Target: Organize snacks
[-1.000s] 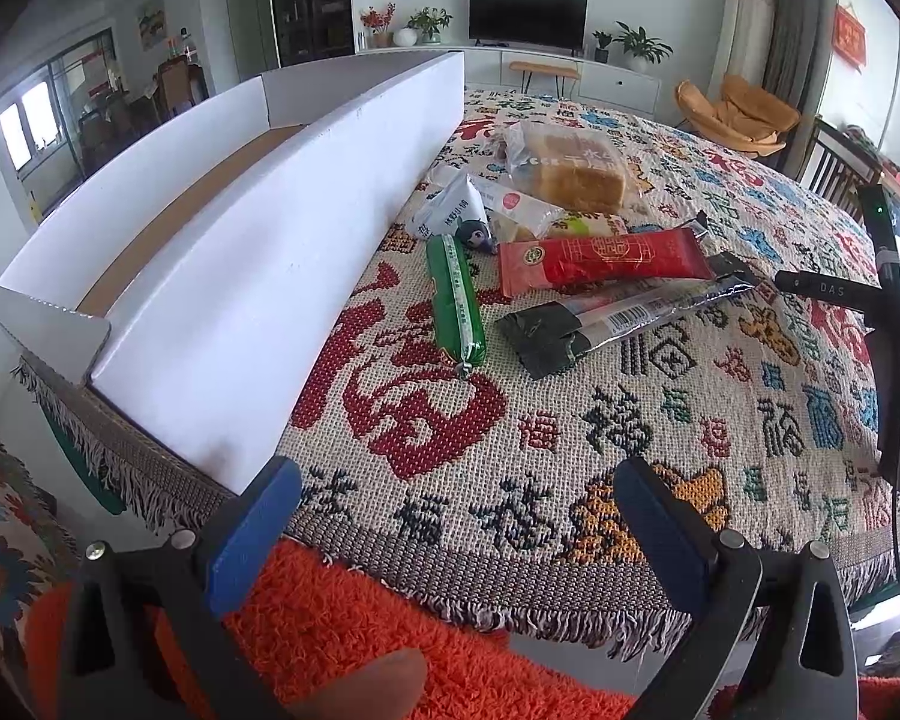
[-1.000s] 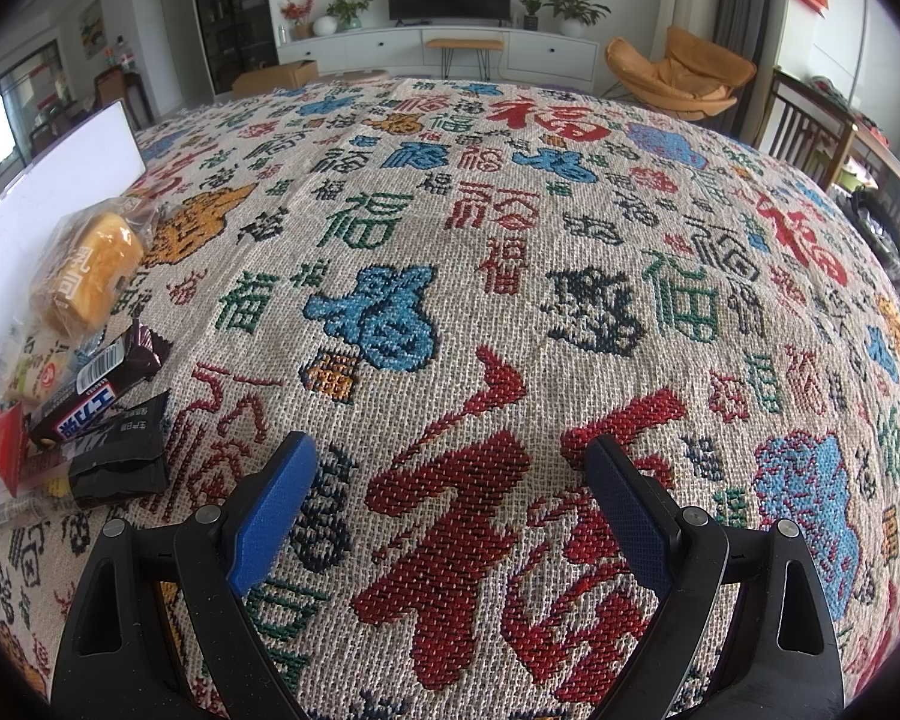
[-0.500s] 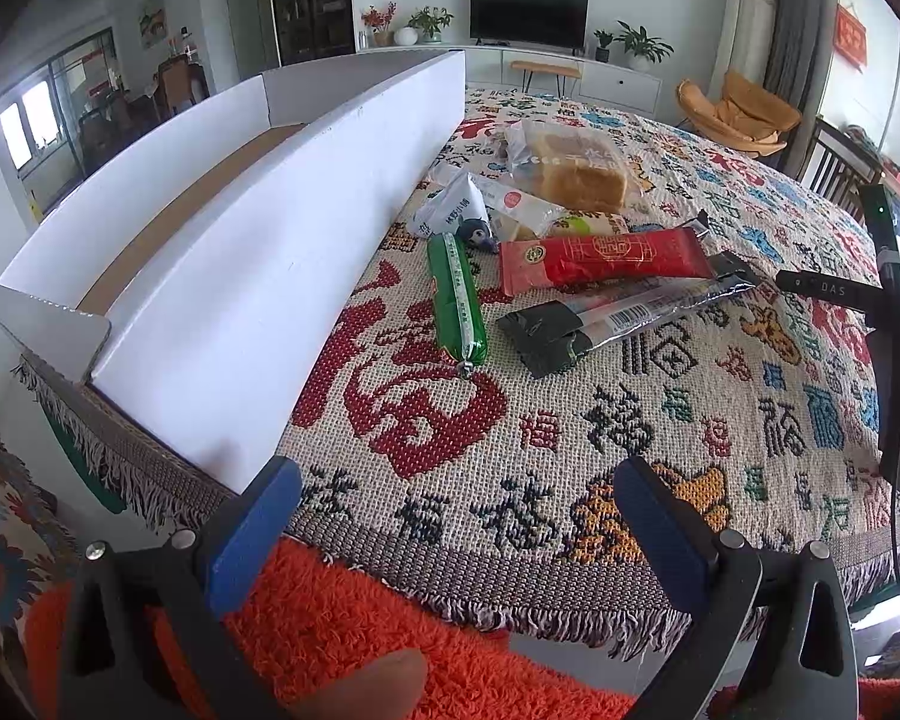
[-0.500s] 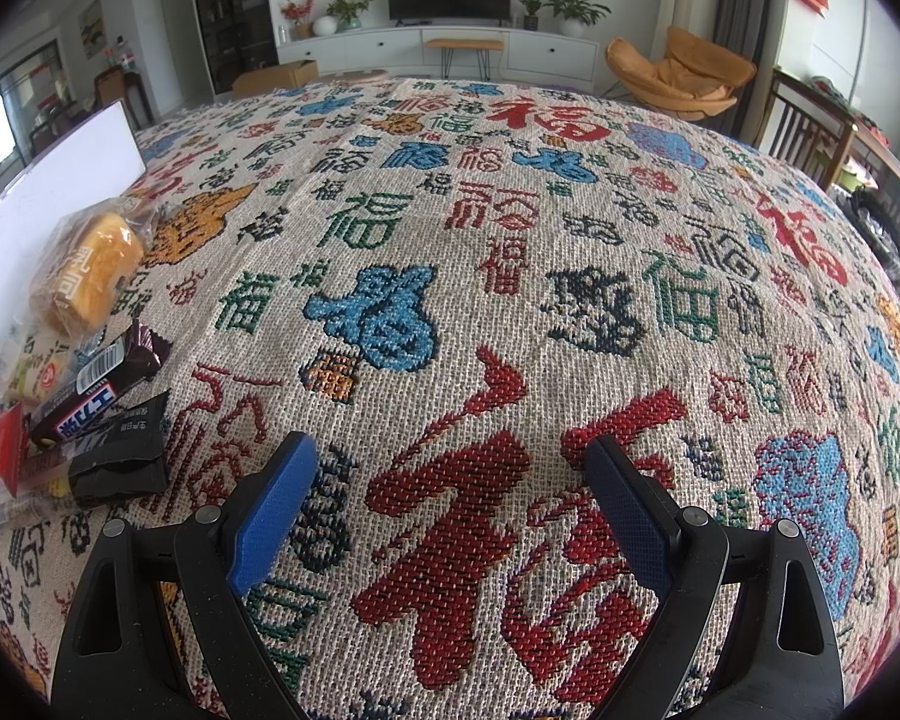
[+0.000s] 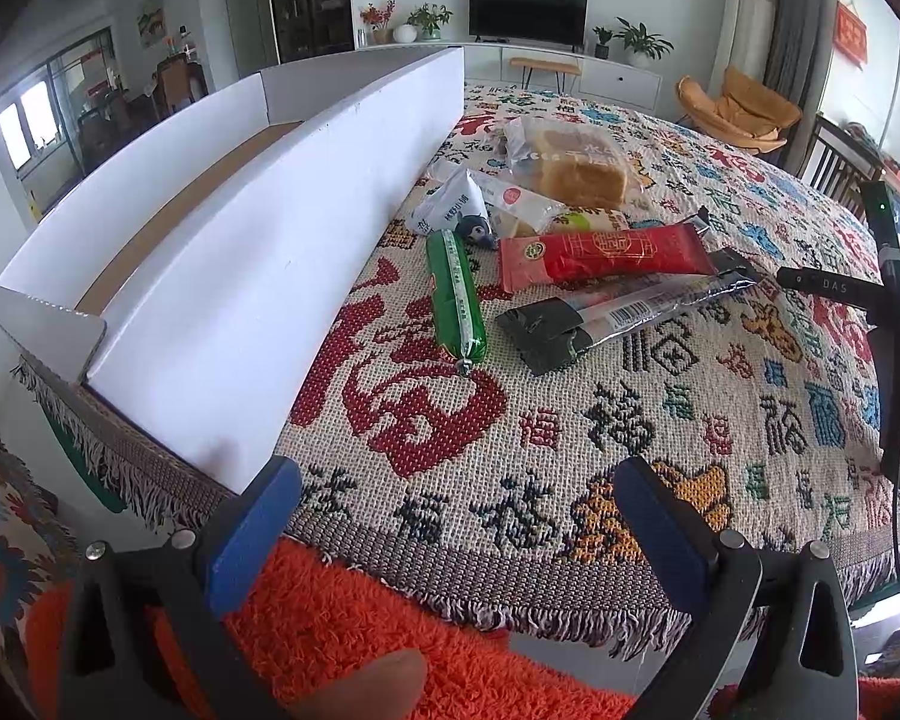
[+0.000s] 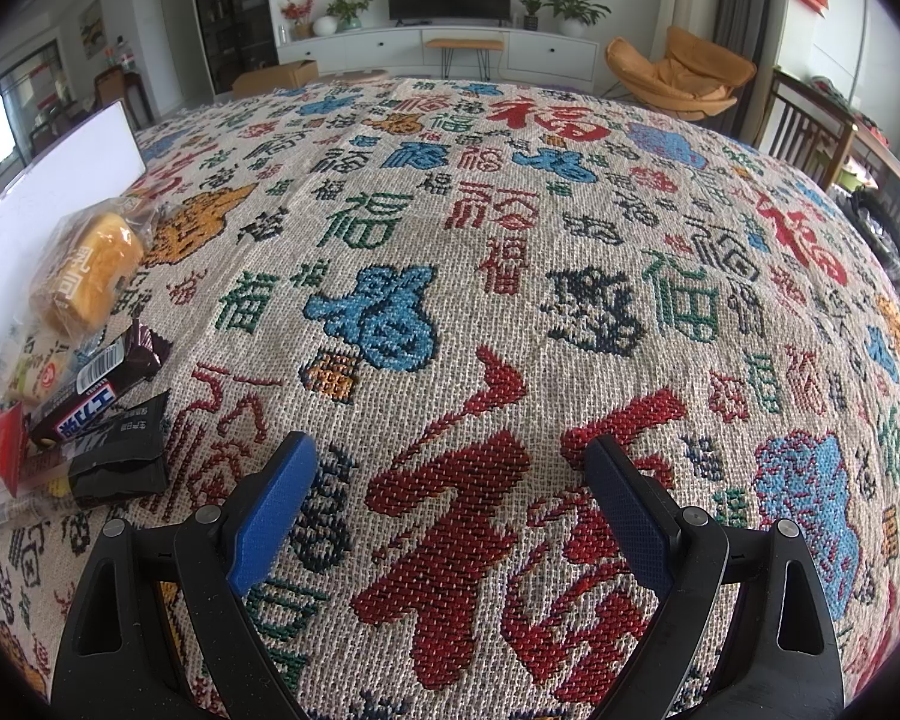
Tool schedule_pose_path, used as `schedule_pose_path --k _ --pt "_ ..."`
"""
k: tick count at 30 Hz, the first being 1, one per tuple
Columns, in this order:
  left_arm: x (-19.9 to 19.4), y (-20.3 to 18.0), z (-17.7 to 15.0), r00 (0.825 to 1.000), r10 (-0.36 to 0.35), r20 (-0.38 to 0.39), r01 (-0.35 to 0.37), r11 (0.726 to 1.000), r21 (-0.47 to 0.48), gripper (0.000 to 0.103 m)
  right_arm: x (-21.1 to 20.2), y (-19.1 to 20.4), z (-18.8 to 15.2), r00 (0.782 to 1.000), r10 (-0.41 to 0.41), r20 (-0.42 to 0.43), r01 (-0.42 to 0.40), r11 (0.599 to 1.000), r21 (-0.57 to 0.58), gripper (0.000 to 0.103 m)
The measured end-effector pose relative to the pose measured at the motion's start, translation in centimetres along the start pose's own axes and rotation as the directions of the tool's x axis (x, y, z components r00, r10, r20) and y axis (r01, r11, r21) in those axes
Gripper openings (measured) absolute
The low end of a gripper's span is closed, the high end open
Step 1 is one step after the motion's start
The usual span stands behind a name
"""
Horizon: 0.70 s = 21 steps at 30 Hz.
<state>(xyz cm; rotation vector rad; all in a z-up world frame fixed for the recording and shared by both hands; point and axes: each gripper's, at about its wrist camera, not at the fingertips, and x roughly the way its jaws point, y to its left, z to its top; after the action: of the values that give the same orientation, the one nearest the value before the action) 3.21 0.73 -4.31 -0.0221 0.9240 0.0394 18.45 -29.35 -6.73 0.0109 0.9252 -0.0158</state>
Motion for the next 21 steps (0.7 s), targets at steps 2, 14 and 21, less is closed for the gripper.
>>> schedule_pose_path --k 2,14,21 --pt "0.01 -0.03 -0.01 1.000 0.000 -0.001 0.000 1.000 0.000 0.103 0.00 -0.06 0.00 1.000 0.000 0.000 0.000 1.000 0.000 0.093" --pt "0.29 -0.10 0.12 1.000 -0.002 -0.003 0.002 1.000 -0.002 0.103 0.00 0.01 0.01 1.000 0.000 0.000 0.000 1.000 0.000 0.093" --pt "0.12 0.02 0.03 1.000 0.006 -0.007 -0.006 1.000 -0.007 0.103 0.00 0.01 0.01 1.000 0.000 0.000 0.000 1.000 0.000 0.093"
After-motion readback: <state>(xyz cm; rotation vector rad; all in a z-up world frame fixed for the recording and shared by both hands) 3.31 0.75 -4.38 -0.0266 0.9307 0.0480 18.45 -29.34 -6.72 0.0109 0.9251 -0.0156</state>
